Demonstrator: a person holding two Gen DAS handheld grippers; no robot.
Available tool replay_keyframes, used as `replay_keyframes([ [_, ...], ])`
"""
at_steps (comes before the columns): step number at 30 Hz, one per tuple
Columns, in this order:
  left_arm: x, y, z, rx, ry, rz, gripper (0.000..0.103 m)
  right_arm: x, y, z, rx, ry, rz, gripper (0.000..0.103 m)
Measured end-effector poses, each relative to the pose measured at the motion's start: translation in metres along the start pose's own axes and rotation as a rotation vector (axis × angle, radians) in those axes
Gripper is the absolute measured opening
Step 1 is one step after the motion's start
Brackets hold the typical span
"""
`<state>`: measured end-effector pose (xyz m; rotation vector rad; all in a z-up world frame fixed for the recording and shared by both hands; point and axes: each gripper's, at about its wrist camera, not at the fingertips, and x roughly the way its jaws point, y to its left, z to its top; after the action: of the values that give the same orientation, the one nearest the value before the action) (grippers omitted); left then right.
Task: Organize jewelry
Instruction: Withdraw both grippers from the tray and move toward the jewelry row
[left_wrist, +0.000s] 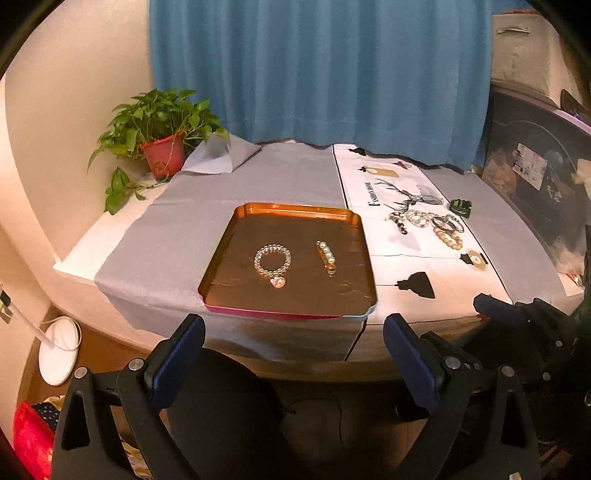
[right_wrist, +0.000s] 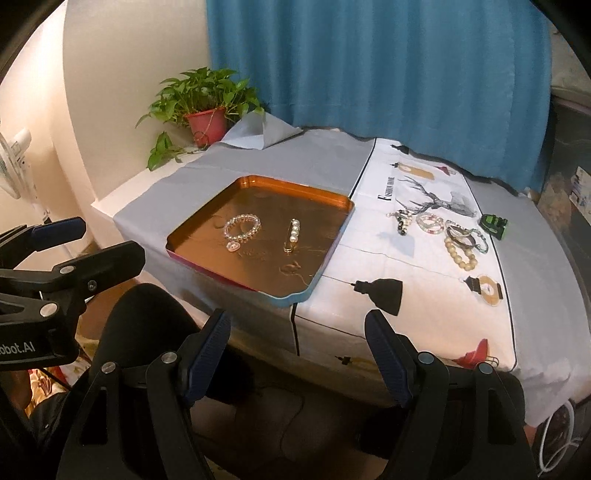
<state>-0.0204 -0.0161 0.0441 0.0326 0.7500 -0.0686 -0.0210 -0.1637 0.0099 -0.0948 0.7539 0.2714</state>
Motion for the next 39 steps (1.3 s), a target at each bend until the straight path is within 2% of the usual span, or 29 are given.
replay_keyframes([
  [8,-0.006,-0.013,-0.001,0.042,-0.009,0.007,0.096,-0.008,-0.01,-0.004,0.027,-0.013,-0.001,0.076],
  [17,-0.003,-0.017,-0.001,0.044,0.001,0.005,0.096,-0.008,-0.015,-0.008,0.037,-0.011,-0.002,0.076],
  [26,0.016,-0.02,-0.001,0.044,0.045,-0.007,0.096,0.004,-0.026,-0.01,0.062,0.014,-0.007,0.076],
  [39,0.045,-0.044,0.006,0.083,0.104,-0.026,0.096,0.029,-0.069,-0.014,0.153,0.056,-0.036,0.076],
])
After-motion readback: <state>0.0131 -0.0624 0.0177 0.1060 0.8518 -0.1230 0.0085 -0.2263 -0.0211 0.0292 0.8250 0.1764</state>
